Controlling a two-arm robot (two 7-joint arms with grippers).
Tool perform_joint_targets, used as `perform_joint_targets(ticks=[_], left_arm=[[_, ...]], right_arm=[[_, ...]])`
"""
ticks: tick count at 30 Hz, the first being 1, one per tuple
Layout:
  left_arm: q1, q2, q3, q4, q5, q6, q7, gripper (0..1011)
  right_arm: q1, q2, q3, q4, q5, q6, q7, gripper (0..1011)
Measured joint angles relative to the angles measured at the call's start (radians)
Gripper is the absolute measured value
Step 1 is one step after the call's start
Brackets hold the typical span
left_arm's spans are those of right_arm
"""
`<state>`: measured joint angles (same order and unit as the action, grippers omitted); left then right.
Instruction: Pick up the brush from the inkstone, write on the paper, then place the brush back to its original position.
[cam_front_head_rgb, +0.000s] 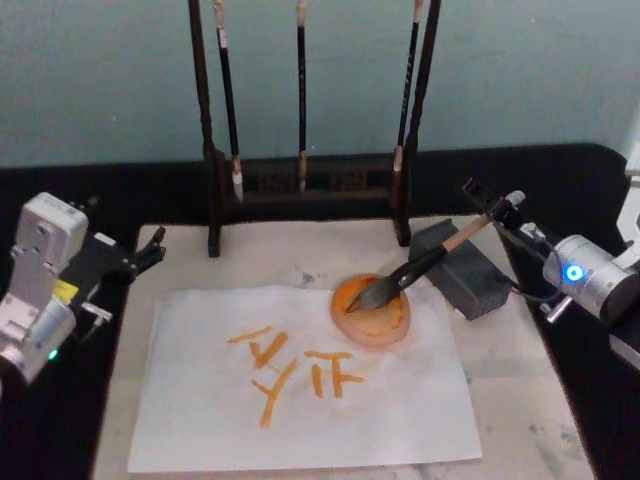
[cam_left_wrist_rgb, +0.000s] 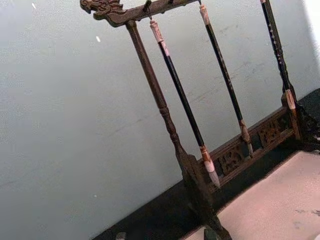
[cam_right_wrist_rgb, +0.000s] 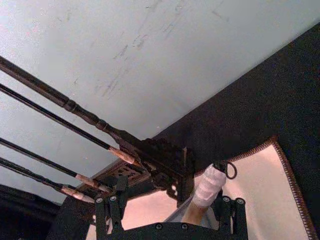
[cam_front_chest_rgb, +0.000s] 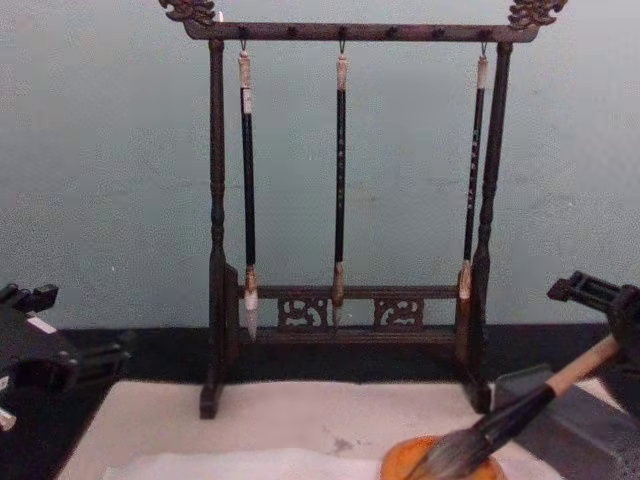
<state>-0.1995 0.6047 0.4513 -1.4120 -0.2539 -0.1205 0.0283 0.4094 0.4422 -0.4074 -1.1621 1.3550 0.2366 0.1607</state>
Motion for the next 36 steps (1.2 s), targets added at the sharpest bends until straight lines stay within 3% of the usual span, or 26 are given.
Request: perform_joint_targets(ticks=[15,27,32,36], left_arm=[[0.0,0.0,0.0,0.0,0.0,0.0,0.0,1010],[0.0,0.0,0.0,0.0,0.0,0.0,0.0,1010],[0.0,0.0,0.0,0.0,0.0,0.0,0.0,1010],[0.0,0.0,0.0,0.0,0.0,0.0,0.0,1010]], right_arm=[[-0.103,0.077,0.009,-0.135,0.067,-0.006,-0.038,1000],[-0.226,0.158,0.041,-0.295,0.125,-0.058,-0.078,1000],[-0.267,0.2,0.038,-0.372,0.101,-0.099,-0.073,1000],[-0.279,0.224,0.02,-0.422,0.024,-0.144,-0.059,1000]])
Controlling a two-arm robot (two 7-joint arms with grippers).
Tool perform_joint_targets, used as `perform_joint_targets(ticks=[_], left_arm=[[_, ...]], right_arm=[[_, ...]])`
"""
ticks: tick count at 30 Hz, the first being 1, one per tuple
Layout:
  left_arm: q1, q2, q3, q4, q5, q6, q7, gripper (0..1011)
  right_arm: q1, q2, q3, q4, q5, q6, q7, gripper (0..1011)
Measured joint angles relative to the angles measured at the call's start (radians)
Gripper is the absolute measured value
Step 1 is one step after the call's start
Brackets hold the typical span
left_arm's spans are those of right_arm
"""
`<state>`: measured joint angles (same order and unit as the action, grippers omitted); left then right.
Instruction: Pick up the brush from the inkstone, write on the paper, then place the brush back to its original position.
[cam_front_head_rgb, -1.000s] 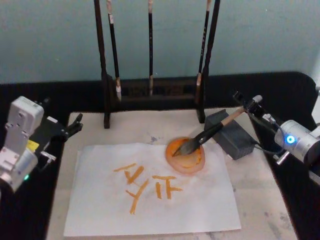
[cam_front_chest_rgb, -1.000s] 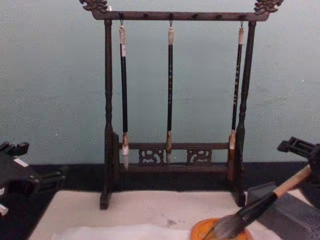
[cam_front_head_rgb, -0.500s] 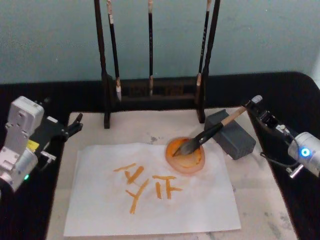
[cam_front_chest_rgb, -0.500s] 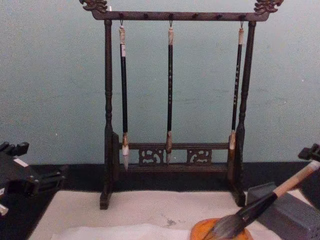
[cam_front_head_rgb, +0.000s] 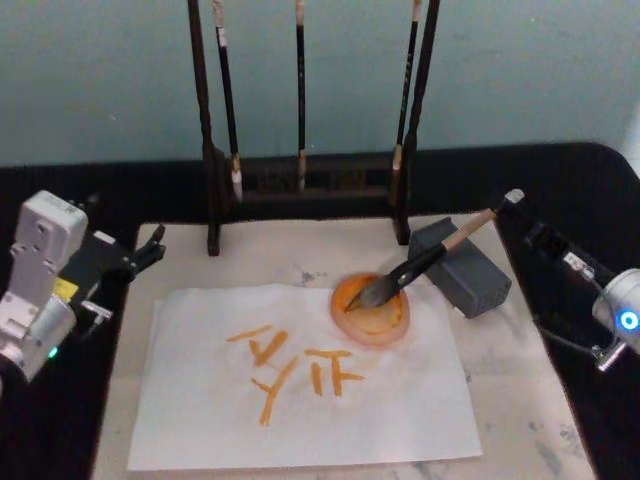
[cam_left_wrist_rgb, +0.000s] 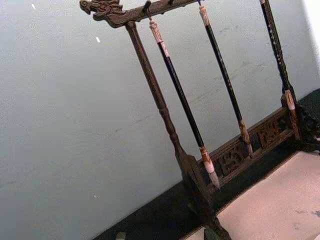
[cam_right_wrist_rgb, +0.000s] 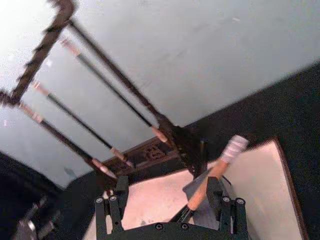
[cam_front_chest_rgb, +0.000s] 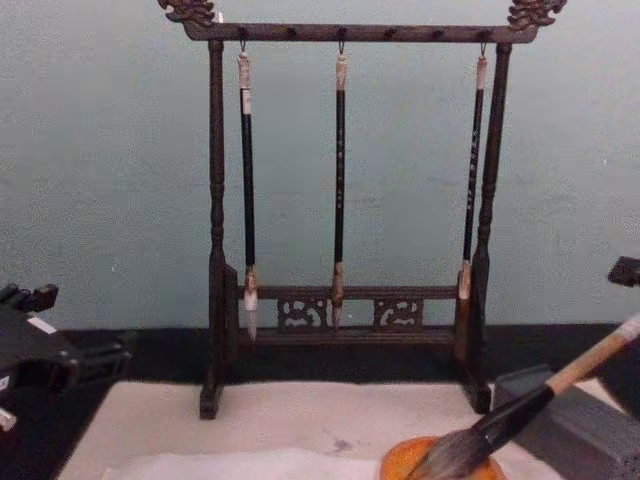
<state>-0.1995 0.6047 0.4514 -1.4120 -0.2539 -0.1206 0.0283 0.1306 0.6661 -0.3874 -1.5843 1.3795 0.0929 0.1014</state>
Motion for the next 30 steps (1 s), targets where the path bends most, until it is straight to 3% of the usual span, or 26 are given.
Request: perform_joint_targets(ticks=[2,3,4,7,9,10,11,13,14,19,23,30], left_arm=[[0.0,0.0,0.0,0.0,0.0,0.0,0.0,1010],[0.0,0.0,0.0,0.0,0.0,0.0,0.0,1010],[0.0,0.0,0.0,0.0,0.0,0.0,0.0,1009],[0.0,0.0,0.0,0.0,0.0,0.0,0.0,1009],[0.0,0.0,0.0,0.0,0.0,0.0,0.0,1010],[0.0,0.0,0.0,0.0,0.0,0.0,0.0,1010],[0.0,0.0,0.0,0.0,0.0,0.0,0.0,1010],[0.0,0.0,0.0,0.0,0.0,0.0,0.0,1010],[0.0,0.0,0.0,0.0,0.0,0.0,0.0,1010],[0.0,0.0,0.0,0.0,0.0,0.0,0.0,1010],[0.0,0.0,0.0,0.0,0.0,0.0,0.0,1010],[0.0,0.0,0.0,0.0,0.0,0.0,0.0,1010]], right_arm=[[0.007,0.011,-0.029,-0.024,-0.107,-0.031,0.001,1000],[0.007,0.011,-0.029,-0.024,-0.107,-0.031,0.001,1000],[0.017,0.018,-0.052,-0.033,-0.18,-0.051,-0.007,1000],[0.036,0.026,-0.092,-0.041,-0.309,-0.083,-0.029,1000],[0.063,0.032,-0.142,-0.043,-0.471,-0.114,-0.059,1000],[0.063,0.032,-0.142,-0.043,-0.471,-0.114,-0.059,1000],[0.077,0.034,-0.167,-0.04,-0.542,-0.124,-0.071,1000],[0.088,0.033,-0.188,-0.035,-0.606,-0.132,-0.085,1000],[0.098,0.031,-0.205,-0.028,-0.661,-0.139,-0.1,1000],[0.12,0.017,-0.241,0.005,-0.789,-0.147,-0.132,1000],[0.128,0.005,-0.252,0.027,-0.835,-0.149,-0.142,1000],[0.129,-0.01,-0.252,0.045,-0.868,-0.149,-0.146,1000]])
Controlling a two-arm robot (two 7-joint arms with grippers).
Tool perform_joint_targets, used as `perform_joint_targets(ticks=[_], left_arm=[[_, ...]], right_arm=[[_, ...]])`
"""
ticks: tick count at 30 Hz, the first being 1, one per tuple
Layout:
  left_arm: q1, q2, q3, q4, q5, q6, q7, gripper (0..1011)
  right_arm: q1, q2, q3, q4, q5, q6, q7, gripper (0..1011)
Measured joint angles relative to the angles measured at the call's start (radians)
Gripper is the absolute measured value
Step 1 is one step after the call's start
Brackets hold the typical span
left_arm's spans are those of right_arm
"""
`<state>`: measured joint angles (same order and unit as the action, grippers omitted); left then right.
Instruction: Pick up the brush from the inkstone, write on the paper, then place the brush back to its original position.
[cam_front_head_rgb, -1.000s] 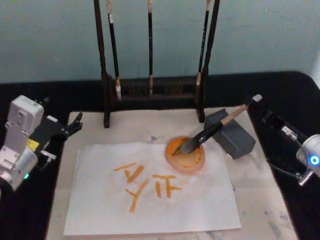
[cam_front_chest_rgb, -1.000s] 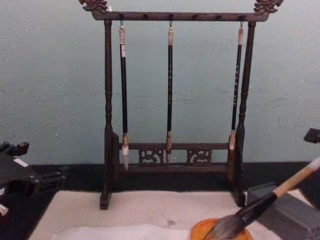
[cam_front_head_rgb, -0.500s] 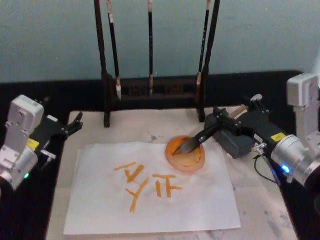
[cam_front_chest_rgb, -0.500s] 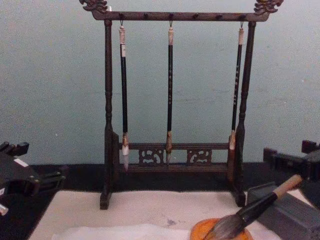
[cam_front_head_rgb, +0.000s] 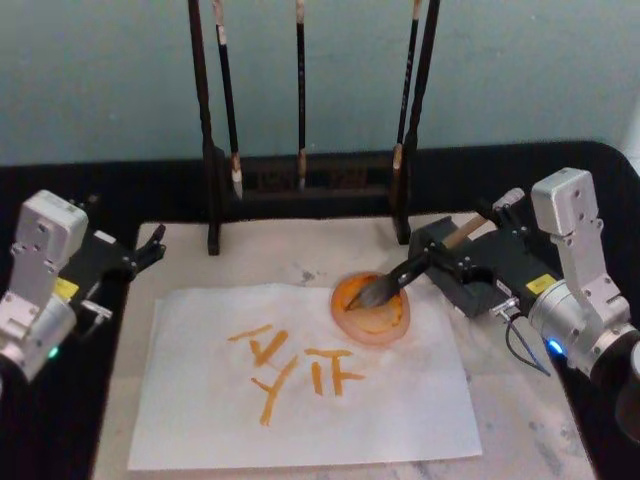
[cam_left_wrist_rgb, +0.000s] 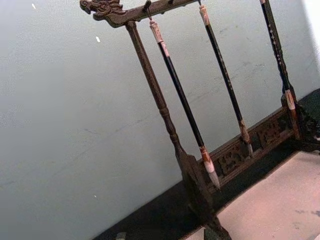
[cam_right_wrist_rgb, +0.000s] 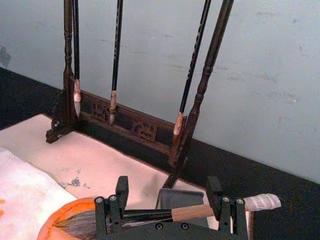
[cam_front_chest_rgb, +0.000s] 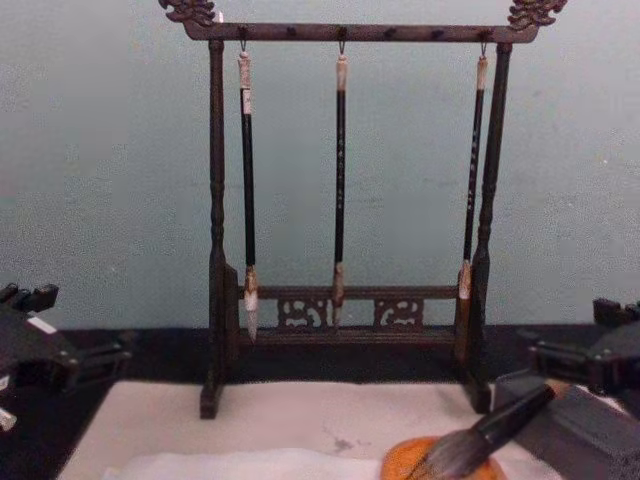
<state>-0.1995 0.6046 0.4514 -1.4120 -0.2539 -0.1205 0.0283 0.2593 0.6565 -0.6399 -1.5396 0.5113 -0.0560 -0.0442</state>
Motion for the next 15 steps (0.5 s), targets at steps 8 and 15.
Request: perform_joint_targets(ticks=[8,15], left_arm=[[0.0,0.0,0.0,0.0,0.0,0.0,0.0,1010],[0.0,0.0,0.0,0.0,0.0,0.0,0.0,1010]], right_arm=[[-0.001,0.001,0.002,-0.001,0.005,0.001,0.001,1000],[-0.002,0.002,0.003,-0.002,0.01,0.001,0.001,1000]])
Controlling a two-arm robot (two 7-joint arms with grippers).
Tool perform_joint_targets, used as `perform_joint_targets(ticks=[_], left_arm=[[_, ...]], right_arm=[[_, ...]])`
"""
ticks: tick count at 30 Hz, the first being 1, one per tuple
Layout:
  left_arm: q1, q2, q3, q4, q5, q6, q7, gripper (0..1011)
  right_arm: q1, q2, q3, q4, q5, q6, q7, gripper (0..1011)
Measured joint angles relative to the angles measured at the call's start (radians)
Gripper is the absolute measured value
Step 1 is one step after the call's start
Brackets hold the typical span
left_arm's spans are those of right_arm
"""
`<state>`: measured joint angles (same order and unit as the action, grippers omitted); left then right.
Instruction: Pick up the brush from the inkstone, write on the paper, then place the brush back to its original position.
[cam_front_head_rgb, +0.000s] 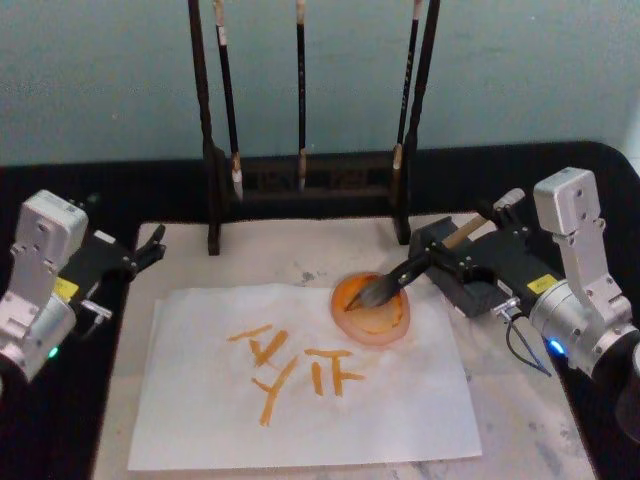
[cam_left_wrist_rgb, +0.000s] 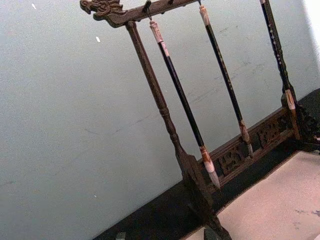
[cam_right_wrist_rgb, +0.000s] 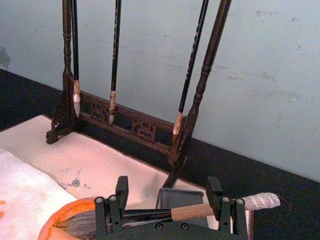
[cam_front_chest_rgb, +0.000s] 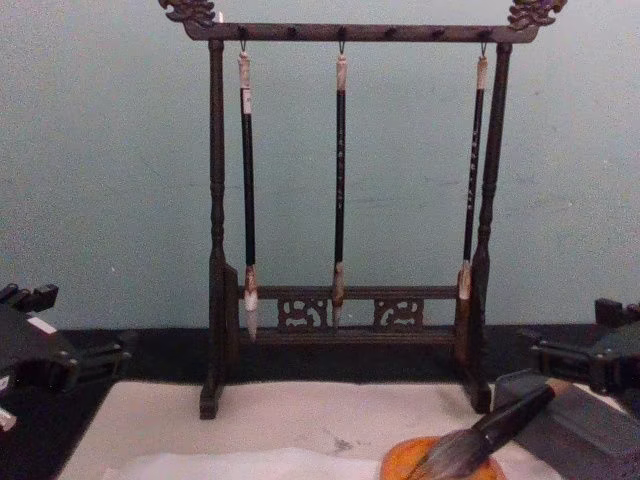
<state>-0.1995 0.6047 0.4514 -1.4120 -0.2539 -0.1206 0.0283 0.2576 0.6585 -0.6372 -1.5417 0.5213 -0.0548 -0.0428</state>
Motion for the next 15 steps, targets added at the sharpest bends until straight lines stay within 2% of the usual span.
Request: perform_joint_targets(ticks=[15], left_arm=[[0.0,0.0,0.0,0.0,0.0,0.0,0.0,1009]], right_arm=[[-0.001,0.001,0.001,-0.001,0.005,0.001,0.002,1000]])
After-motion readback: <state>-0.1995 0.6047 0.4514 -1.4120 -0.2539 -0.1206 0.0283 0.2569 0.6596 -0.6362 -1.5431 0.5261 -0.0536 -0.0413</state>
